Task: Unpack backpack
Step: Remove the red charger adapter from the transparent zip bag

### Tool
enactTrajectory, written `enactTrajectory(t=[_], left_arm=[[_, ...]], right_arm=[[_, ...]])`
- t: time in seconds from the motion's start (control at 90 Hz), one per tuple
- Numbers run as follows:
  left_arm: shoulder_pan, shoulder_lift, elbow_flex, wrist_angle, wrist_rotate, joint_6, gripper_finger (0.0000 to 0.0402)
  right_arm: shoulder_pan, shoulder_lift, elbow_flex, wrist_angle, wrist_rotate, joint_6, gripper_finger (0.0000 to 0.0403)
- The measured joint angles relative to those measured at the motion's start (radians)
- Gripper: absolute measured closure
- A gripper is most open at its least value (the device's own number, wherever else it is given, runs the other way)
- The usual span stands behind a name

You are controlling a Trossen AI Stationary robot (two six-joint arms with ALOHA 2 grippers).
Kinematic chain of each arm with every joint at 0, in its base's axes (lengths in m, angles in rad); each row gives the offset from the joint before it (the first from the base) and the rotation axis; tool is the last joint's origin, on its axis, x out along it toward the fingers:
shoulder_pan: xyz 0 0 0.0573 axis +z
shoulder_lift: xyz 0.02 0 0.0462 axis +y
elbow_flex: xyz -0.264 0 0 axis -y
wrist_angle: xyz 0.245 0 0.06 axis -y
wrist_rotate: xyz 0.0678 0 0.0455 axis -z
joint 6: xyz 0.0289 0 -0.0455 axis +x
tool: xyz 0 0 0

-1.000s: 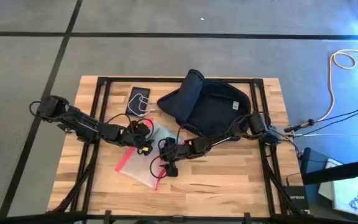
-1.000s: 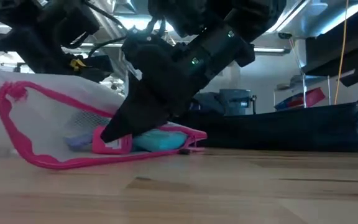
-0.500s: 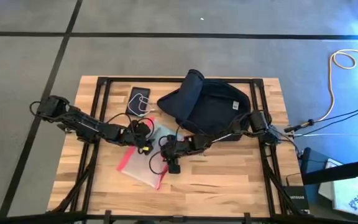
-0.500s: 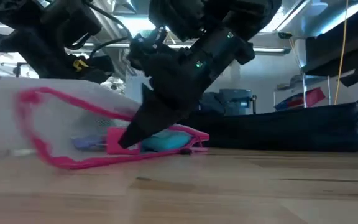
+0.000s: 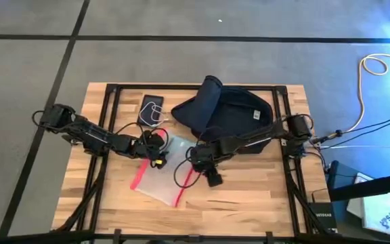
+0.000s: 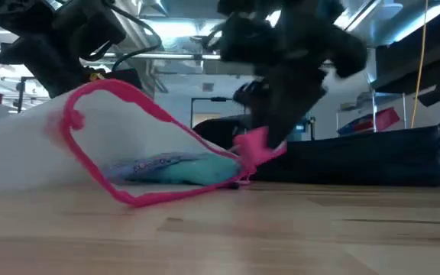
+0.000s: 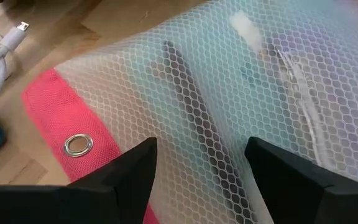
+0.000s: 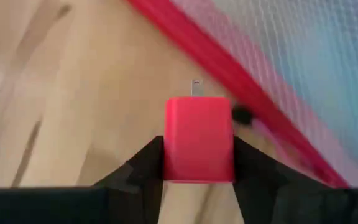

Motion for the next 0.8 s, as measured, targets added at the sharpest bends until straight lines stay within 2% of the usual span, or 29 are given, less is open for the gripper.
enactTrajectory(t=[0.078, 0.189, 0.367, 0.422, 0.511, 0.667, 0.8], left_arm=[[-0.004, 0.000, 0.000, 0.010, 0.050, 0.006, 0.0163], [-0.015, 0.001, 0.000, 0.066, 0.225, 0.081, 0.0163], [-0.079, 0.003, -0.002, 0.256, 0.522, 0.340, 0.0163], [-0.092, 0.003, -0.002, 0.329, 0.525, 0.398, 0.0163], [-0.090, 0.002, -0.001, 0.386, 0.466, 0.433, 0.0163], [-0.091, -0.003, -0.001, 0.369, 0.393, 0.439, 0.0163], [-0.100, -0.033, -0.001, 0.274, 0.378, 0.412, 0.0163]], right_arm=[[-0.001, -0.048, 0.000, -0.054, -0.008, -0.004, 0.0270], [-0.002, -0.113, 0.000, -0.095, -0.016, -0.035, 0.0270], [-0.003, -0.160, 0.002, 0.072, -0.032, -0.120, 0.0270], [-0.007, -0.159, 0.002, 0.134, -0.044, -0.153, 0.0270], [-0.023, -0.148, 0.002, 0.236, -0.044, -0.161, 0.0270], [-0.076, -0.106, -0.001, 0.328, 0.028, -0.157, 0.0270], [-0.135, -0.039, -0.002, 0.407, 0.012, -0.129, 0.0270]])
